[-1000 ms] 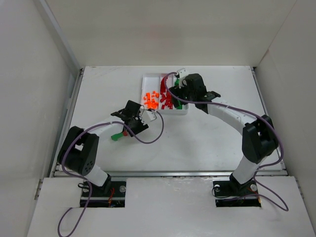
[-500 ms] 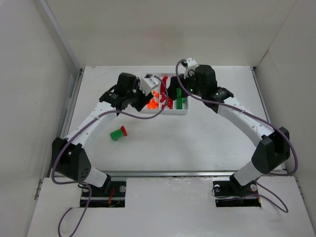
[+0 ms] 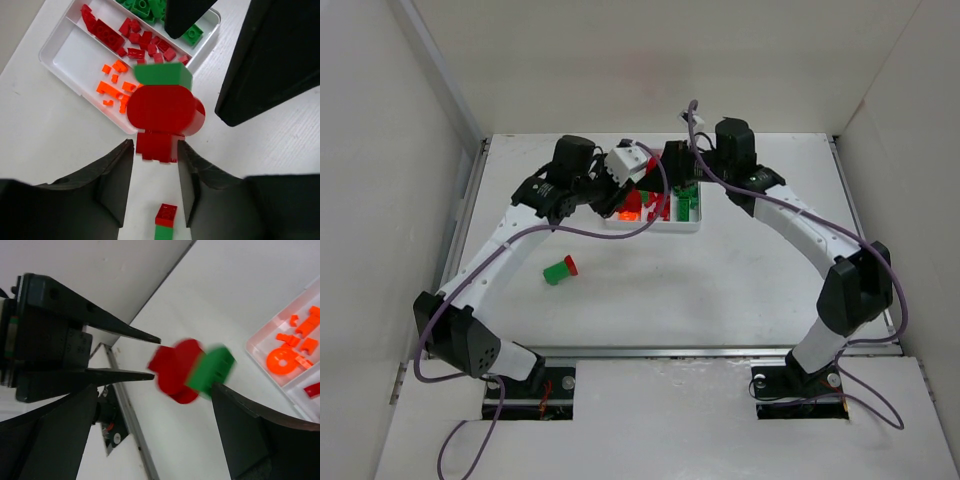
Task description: Sort the legos into containers by color
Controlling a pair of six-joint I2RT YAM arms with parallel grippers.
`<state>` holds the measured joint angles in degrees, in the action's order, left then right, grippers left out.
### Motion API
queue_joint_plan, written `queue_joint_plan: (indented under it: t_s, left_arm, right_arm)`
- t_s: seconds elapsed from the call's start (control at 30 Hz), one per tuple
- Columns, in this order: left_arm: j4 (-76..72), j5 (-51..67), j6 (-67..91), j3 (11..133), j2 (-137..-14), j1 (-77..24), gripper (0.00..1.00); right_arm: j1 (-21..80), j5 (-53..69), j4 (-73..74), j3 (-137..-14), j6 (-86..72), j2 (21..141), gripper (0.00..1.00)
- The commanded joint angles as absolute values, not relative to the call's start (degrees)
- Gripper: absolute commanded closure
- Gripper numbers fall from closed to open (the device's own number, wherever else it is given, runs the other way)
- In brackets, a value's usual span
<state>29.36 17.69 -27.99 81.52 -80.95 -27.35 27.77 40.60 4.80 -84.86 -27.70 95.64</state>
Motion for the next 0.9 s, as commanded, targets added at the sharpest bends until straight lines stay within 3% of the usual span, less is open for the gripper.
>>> queue_joint_plan:
  t_s: [0.0,0.27,0.47,0.5,0.57,0.6,0.73,0.8,0.87]
  left_arm:
    - [30.23,20.48,-27.51,83.58,-80.16,-27.94,1.00]
    - [30.23,19.95,-26.98,84.29,-80.16,-29.18,1.00]
    - [30.76,17.93,-32.86,75.00,-79.63,-29.18,0.99]
    - [30.76,17.93,-33.74,73.40,-79.02,-29.18,0.91]
    - [30.76,17.93,-35.76,69.20,-79.01,-31.11,0.66]
    - [31.28,17.15,-36.38,68.21,-79.01,-31.81,0.48]
    - [29.89,16.61,-36.91,65.48,-81.91,-35.33,0.22]
    - [27.34,17.83,-40.14,64.78,-82.44,-37.08,0.03]
    - [26.38,18.46,-44.28,64.25,-85.16,-37.96,0.00]
  right_arm:
    - [27.33,46.40,-4.30,-84.02,-34.10,95.18,0.00]
    - [27.86,44.66,-4.31,-83.25,-35.16,98.26,0.00]
    - [24.97,38.68,-4.31,-77.62,-33.84,95.37,0.00]
    - [24.09,36.58,-3.00,-76.48,-32.97,94.75,0.00]
    - [23.47,34.11,-0.45,-74.97,-30.08,93.69,0.00]
    - [23.47,31.49,1.39,-74.36,-28.75,93.00,0.00]
    - [23.47,24.81,12.01,-74.88,-22.60,91.94,0.00]
    - [23.47,23.99,13.70,-74.88,-19.97,91.32,0.00]
    - [22.94,23.99,14.24,-74.88,-18.81,91.32,0.00]
